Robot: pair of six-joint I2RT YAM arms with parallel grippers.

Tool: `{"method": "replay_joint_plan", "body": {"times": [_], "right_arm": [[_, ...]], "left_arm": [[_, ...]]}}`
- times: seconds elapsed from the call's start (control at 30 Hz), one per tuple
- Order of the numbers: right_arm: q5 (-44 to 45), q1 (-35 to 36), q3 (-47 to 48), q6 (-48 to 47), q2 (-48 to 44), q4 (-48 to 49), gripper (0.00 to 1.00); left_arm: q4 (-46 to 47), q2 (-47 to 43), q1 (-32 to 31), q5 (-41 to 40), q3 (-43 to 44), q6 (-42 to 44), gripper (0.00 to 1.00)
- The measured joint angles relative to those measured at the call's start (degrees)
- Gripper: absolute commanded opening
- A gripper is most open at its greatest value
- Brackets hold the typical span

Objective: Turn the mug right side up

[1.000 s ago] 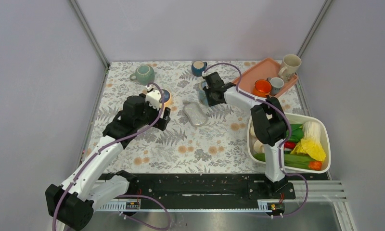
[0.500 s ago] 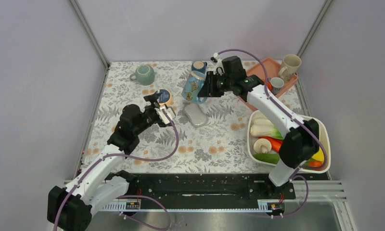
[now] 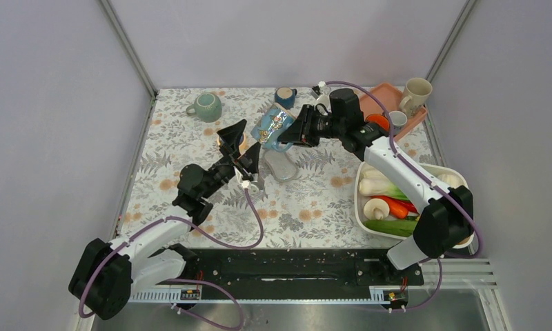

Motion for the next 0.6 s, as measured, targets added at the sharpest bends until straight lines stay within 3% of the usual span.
{"method": "replay_joint_plan", "body": {"times": [0.37,0.6], "right_arm": [[-3.58,-0.02,-0.96,5.51,-2.05,6.25,0.0],[-6.58,0.11,-1.25,7.17,-1.97,8.07,0.0]], "left_arm": [[3.67,2.36,-1.05,-2.93,2.08,4.92,0.69],[5.11,3.61,-1.05,-2.73,4.07,6.8,0.32]]}}
